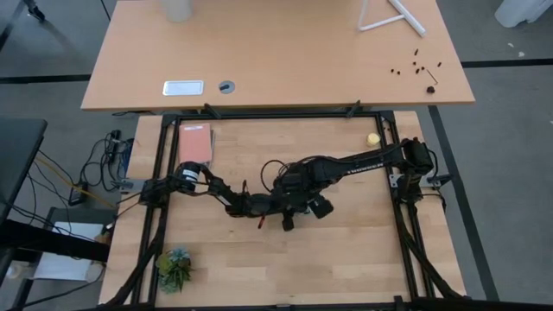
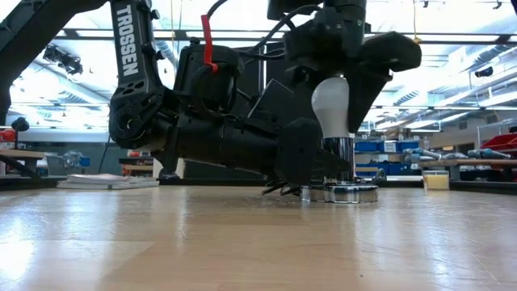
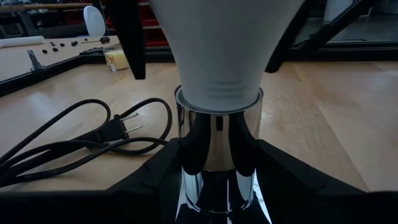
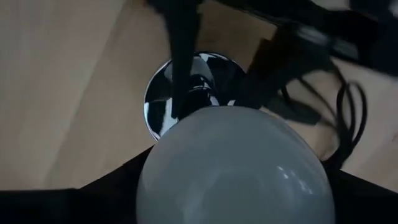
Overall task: Screw lightbulb
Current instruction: Remove the lightbulb from the socket
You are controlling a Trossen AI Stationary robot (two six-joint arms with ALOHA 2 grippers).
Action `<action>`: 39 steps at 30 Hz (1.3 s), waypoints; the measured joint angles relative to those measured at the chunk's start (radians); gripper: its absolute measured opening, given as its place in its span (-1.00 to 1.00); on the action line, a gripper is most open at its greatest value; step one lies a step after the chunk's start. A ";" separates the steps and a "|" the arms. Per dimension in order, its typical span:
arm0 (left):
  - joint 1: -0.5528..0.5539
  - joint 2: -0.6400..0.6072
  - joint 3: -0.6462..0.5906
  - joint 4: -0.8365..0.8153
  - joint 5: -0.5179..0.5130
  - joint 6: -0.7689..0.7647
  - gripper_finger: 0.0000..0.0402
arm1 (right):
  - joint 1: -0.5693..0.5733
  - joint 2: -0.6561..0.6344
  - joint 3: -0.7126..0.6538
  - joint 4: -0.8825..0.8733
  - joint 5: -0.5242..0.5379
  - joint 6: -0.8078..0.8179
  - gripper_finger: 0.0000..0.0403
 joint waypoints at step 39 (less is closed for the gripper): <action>0.000 0.000 0.001 -0.006 0.003 0.000 -0.09 | 0.041 -0.089 -0.038 -0.062 0.026 0.668 0.85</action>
